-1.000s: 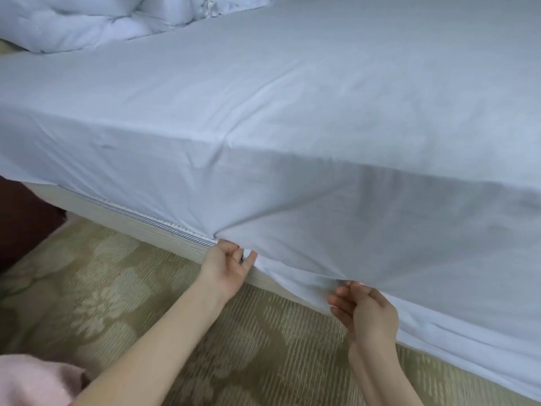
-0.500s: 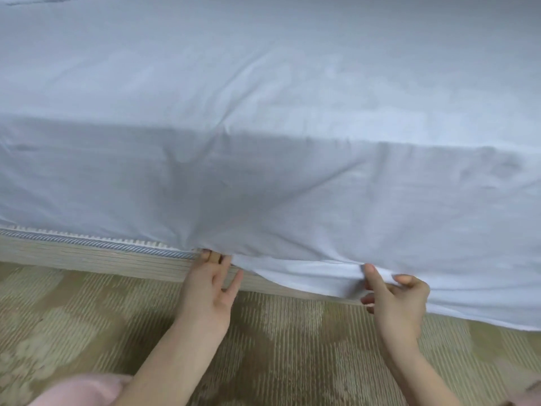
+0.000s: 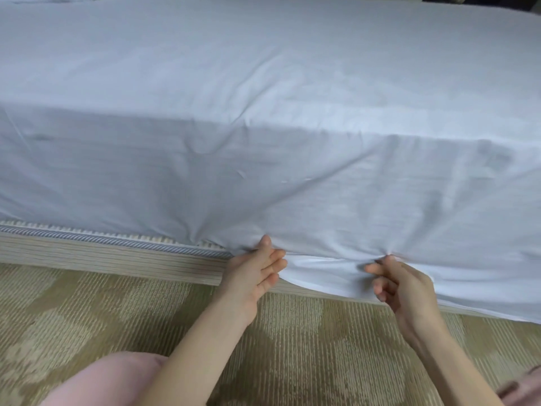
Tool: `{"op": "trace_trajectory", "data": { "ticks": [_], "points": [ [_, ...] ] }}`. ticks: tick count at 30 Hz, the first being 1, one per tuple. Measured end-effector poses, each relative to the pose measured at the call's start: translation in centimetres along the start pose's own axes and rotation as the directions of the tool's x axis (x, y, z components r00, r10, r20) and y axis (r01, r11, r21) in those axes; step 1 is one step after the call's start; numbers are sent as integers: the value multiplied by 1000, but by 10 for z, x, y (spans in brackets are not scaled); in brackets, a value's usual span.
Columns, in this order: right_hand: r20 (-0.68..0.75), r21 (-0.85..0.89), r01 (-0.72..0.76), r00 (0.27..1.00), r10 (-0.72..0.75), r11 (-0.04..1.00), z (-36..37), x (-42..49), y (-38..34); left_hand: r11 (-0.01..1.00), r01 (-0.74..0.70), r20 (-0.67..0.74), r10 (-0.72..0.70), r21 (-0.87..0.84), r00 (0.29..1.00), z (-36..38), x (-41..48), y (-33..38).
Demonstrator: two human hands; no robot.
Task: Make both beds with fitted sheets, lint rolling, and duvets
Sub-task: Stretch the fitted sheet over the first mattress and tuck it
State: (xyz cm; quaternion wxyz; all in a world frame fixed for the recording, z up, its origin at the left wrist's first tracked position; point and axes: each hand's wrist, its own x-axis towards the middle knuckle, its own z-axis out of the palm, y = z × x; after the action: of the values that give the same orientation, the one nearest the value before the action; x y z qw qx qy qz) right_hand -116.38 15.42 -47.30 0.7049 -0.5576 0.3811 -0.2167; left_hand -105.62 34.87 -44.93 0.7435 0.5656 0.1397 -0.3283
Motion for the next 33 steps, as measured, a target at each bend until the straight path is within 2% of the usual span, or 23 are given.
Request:
{"op": "trace_trajectory", "data": {
  "ticks": [5, 9, 14, 21, 24, 29, 31, 33],
  "points": [
    [-111, 48, 123, 987, -117, 991, 4, 5, 12, 999, -47, -183, 42, -23, 982, 18, 7, -8],
    [-141, 58, 144, 981, -135, 988, 7, 3, 16, 995, -92, -240, 97, 32, 966, 26, 8, -10],
    [-174, 99, 105, 981, -86, 990, -6, 2, 6, 986, -103, -206, 128, 130, 970, 29, 1, -15],
    [-159, 113, 62, 986, -44, 992, -15, 2, 3, 994, -82, -183, 93, 67, 979, 34, 5, -15],
    [-86, 172, -7, 996, 22, 985, -17, 1, -1, 999, -42, -146, 46, 31, 988, 30, 4, -15],
    [145, 359, -260, 964, 222, 896, -28, 0, -20, 984, -12, -85, -4, -180, 996, 17, -6, 0],
    [239, 400, -339, 935, 260, 851, -32, -1, -27, 926, 1, -103, -42, -377, 994, 7, -6, 10],
    [279, 486, -369, 925, 259, 793, -33, 3, -24, 821, 42, -38, -77, -569, 996, 3, -4, 15]
  ]
}}
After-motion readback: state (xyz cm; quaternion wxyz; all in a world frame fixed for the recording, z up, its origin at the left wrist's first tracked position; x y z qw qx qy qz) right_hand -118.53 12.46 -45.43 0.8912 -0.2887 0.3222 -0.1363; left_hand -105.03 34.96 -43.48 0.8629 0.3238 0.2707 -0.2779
